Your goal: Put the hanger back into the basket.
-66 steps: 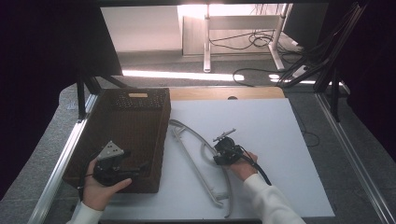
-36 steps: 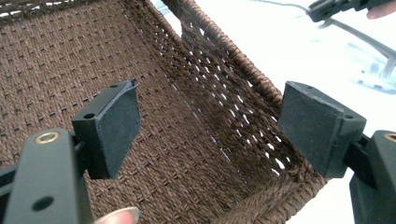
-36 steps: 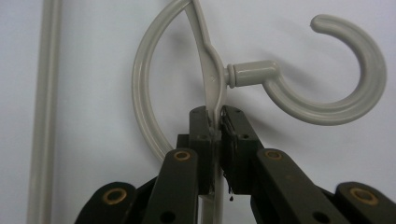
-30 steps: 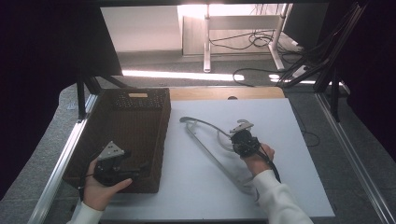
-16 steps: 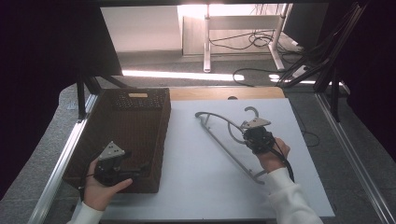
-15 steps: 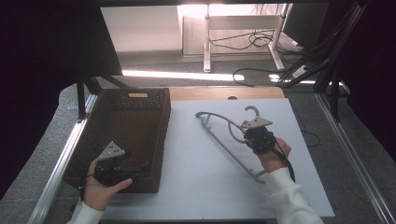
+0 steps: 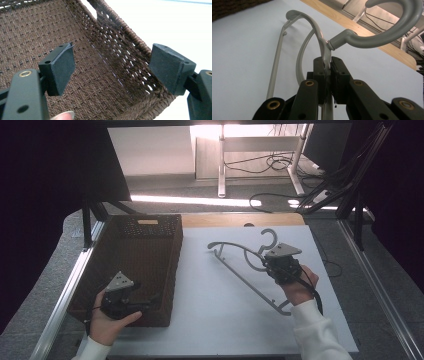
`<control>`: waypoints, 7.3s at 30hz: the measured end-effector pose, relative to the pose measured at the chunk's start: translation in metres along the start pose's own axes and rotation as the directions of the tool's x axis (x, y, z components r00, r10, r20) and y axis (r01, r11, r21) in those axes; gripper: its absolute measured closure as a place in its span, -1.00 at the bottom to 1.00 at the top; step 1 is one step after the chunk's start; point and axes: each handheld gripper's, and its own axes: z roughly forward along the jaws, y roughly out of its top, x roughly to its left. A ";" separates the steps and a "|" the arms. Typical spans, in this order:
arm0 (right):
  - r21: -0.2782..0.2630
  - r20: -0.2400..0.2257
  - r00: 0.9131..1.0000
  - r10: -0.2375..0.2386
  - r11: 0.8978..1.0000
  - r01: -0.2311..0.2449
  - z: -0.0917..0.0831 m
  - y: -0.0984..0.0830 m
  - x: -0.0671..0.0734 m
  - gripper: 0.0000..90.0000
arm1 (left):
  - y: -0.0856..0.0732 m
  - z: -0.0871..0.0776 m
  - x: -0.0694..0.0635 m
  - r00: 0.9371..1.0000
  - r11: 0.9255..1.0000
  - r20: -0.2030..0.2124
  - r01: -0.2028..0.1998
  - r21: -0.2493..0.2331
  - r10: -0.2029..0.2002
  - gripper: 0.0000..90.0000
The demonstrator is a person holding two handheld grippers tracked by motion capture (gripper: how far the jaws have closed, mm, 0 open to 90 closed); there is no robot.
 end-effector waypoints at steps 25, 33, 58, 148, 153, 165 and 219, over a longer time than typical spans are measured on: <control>-0.171 -0.217 0.976 0.018 0.984 -0.056 -0.052 0.009 -0.002 0.85 | 0.005 -0.002 -0.007 1.000 0.999 0.000 -0.028 -0.021 0.028 -0.54; -0.185 -0.254 0.967 -0.004 0.982 -0.045 -0.055 0.012 0.003 0.85 | 0.010 -0.005 -0.010 0.999 0.998 0.000 -0.044 -0.037 0.044 -0.53; -0.222 -0.431 0.896 -0.104 0.975 0.007 -0.065 0.005 0.012 0.85 | 0.119 0.040 -0.020 0.935 0.962 0.232 -0.272 -0.014 0.268 -0.31; -0.064 -0.362 0.928 0.092 0.990 -0.123 -0.043 -0.029 -0.010 -0.27 | 0.085 -0.049 0.030 0.960 0.946 0.004 -0.277 -0.168 0.282 0.81; -0.024 -0.360 0.929 0.086 0.995 -0.101 -0.036 -0.033 -0.008 -0.31 | 0.079 -0.056 0.040 0.968 0.953 -0.027 -0.252 -0.168 0.251 0.80; 0.025 -0.341 0.935 0.094 0.996 -0.091 -0.032 -0.035 -0.007 -0.33 | 0.053 -0.075 0.067 0.983 0.966 -0.087 -0.173 -0.194 0.159 0.80; 0.085 -0.306 0.944 0.125 0.991 -0.104 -0.025 -0.043 -0.011 -0.37 | 0.000 -0.062 0.136 0.973 0.978 -0.228 -0.021 -0.207 -0.027 0.80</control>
